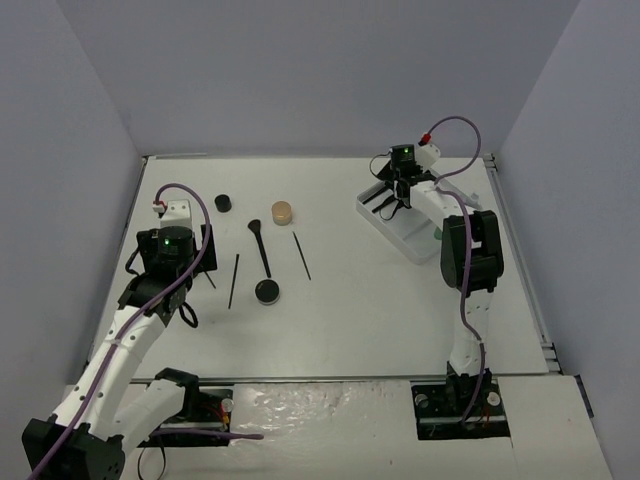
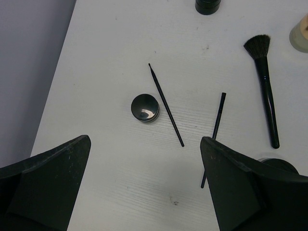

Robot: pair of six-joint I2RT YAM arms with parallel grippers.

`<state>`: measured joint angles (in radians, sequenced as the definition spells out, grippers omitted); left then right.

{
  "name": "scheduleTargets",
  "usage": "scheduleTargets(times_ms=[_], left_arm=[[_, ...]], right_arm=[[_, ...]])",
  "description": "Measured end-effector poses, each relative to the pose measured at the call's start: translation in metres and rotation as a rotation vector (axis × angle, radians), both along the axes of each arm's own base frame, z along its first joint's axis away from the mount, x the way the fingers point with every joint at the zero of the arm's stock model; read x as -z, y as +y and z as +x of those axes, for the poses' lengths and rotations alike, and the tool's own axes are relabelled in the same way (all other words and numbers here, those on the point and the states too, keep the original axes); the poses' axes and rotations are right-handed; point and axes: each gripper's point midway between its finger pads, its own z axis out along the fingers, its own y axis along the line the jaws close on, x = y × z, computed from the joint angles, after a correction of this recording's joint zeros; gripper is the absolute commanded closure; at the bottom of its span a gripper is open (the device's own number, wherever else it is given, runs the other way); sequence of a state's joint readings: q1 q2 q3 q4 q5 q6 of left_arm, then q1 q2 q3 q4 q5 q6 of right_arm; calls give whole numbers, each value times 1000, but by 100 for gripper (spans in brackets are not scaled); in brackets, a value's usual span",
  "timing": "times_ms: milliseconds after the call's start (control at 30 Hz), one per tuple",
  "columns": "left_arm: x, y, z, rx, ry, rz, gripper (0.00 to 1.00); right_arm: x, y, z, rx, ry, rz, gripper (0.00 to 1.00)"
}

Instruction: Organize the makeup

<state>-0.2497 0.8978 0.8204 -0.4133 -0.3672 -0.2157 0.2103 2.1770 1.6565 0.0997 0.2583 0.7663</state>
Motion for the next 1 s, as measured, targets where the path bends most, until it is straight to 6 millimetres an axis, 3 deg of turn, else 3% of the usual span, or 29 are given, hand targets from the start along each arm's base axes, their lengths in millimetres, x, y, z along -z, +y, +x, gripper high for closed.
scheduleTargets(times_ms=[167,300,367,500,633,767,1000], left_arm=[[0,0,0,0,0,0,3],[0,0,0,0,0,0,3],[0,0,0,1,0,0,3],[0,0,0,1,0,-1,3],[0,-1,0,3,1,-2,3],[0,-1,0,3,1,-2,3],[0,-1,0,3,1,-2,3]], right_arm=[[-5,13,-5,-105,9,-52,46],[-11,45,-28,-285,28,-145,46],[-15,75,-46,-404,33,-216,47],[-14,159,-94,-678,26,-301,47],[8,218,-151,-912,58,-359,49],[24,241,-185,-1042,93,-404,50],[37,255,-196,-1107,102,-449,55]])
